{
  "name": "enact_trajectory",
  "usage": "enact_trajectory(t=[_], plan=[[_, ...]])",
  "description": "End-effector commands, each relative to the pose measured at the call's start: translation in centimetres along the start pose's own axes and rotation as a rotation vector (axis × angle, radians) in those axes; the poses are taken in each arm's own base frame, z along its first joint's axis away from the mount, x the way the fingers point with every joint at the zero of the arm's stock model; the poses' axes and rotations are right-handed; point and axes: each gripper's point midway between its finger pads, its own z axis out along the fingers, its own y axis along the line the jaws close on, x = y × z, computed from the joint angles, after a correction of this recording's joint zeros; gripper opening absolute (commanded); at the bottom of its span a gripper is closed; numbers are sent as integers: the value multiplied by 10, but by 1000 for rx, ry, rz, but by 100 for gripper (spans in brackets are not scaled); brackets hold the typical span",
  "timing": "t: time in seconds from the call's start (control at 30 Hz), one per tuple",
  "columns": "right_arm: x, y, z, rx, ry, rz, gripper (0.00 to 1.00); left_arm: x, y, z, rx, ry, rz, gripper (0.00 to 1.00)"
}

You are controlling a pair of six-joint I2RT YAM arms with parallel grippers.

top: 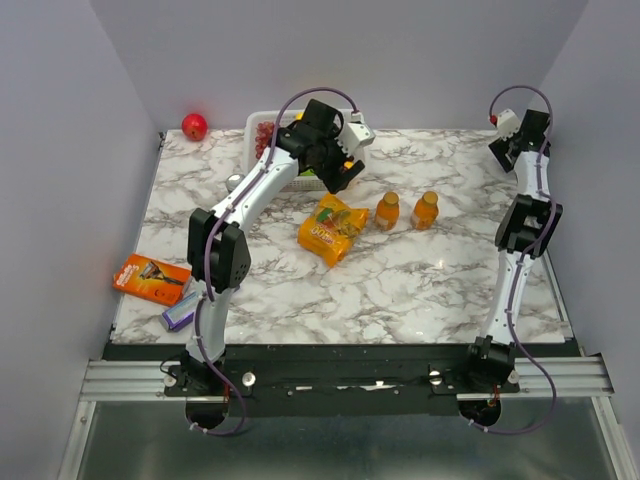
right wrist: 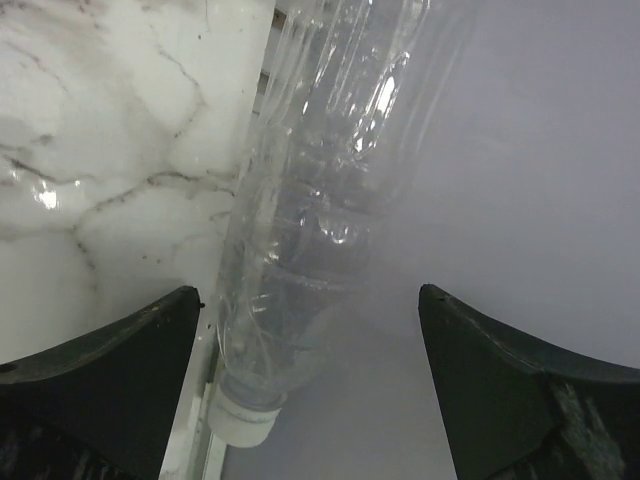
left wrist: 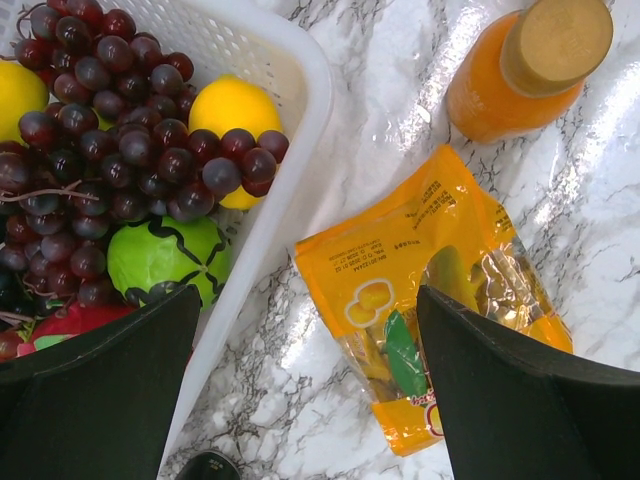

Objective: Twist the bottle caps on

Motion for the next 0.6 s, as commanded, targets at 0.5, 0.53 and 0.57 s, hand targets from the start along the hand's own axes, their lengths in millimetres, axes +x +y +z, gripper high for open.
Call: enact_trajectory(t=[0.5, 0.53, 0.57], plan=[[28, 11, -15, -249, -84, 54, 45, -19, 10, -9, -25, -31, 2, 99], [29, 12, -14, -250, -83, 57, 42, -18, 9, -10, -24, -28, 5, 99], [29, 11, -15, -249, -80, 60, 40, -17, 8, -10, -23, -26, 5, 99]])
